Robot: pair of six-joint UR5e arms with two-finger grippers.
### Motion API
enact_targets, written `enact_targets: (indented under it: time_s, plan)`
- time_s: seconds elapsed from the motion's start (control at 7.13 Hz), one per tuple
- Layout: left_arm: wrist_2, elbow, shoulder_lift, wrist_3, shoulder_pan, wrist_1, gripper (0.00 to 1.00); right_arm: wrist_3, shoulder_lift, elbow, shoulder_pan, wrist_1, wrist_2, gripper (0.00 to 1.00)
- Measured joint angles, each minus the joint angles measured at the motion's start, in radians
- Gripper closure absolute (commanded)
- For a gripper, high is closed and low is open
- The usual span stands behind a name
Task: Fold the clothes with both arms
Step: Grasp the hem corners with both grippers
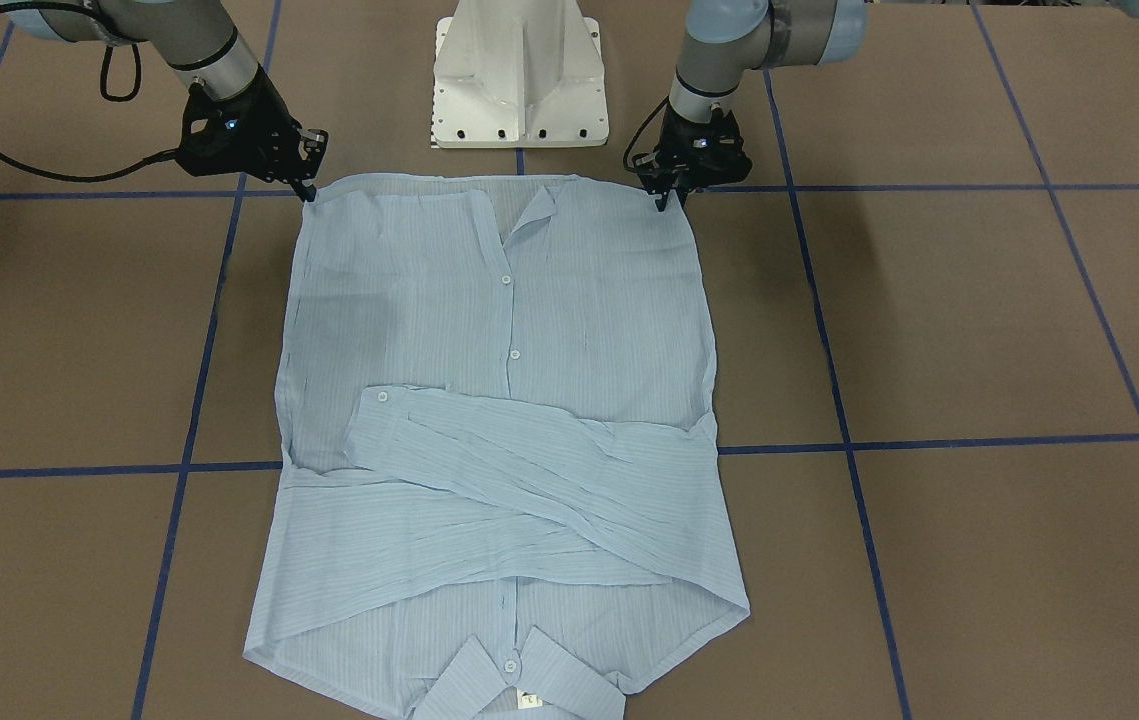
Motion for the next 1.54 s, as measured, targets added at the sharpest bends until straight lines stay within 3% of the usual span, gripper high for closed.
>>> enact_targets:
  time_s: [0.7,1.54]
  plan:
    - [-0.003,-0.056,-0.001,-0.002,-0.041,0.008,1.00,0.001,0.004,0.003,0.032,0.002,0.024,1.00]
    - [-0.011,-0.104,0.010,0.064,-0.115,0.033,1.00,-0.002,0.040,-0.009,0.189,0.002,0.174,1.00]
